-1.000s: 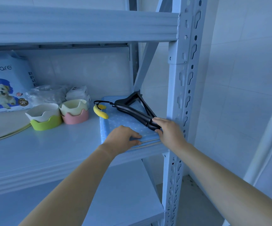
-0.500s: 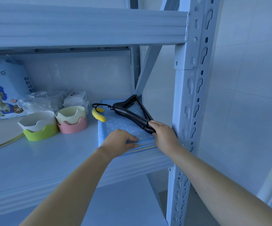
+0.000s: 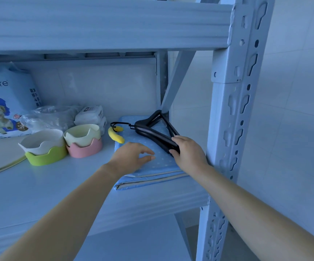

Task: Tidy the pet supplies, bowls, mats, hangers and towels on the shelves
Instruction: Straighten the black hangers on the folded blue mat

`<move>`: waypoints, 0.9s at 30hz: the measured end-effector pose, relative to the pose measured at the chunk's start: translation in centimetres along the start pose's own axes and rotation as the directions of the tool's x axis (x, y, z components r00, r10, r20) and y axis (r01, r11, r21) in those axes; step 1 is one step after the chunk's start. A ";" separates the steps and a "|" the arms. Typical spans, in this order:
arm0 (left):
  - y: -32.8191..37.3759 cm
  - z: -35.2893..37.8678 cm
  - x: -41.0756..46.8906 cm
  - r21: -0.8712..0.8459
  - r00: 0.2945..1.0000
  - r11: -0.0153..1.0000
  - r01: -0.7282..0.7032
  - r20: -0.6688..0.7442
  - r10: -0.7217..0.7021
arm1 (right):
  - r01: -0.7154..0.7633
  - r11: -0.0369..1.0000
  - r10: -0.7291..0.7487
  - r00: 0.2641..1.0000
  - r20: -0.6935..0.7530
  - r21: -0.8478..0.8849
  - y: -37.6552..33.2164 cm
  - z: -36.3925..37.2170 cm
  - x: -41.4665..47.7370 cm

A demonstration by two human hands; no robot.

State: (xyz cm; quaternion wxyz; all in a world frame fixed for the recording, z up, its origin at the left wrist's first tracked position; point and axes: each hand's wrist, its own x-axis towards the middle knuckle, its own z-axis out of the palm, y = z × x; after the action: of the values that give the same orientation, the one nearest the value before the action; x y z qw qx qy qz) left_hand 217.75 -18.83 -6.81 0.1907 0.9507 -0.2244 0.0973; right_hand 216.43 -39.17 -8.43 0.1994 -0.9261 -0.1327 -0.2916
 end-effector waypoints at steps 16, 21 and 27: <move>-2.5 0.6 8.3 0.122 0.974 0.966 -0.227 0.032 0.225 | -0.053 0.990 0.062 0.996 0.070 -0.131 -0.3 2.1 3.1; -2.9 1.1 11.3 0.132 0.924 0.925 -0.357 0.199 0.328 | -0.082 0.993 0.088 0.994 0.069 -0.090 0.3 2.2 3.3; -2.8 0.5 13.5 0.178 0.869 0.869 -0.462 0.288 0.402 | -0.095 0.991 0.101 0.993 0.059 -0.097 0.3 2.8 3.4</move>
State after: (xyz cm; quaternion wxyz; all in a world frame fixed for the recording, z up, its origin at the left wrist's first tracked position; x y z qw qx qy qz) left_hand 230.96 -22.00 -4.51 0.0183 0.8962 -0.4407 0.0476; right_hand 220.57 -37.80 -8.62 0.1654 -0.9487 -0.0793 -0.2574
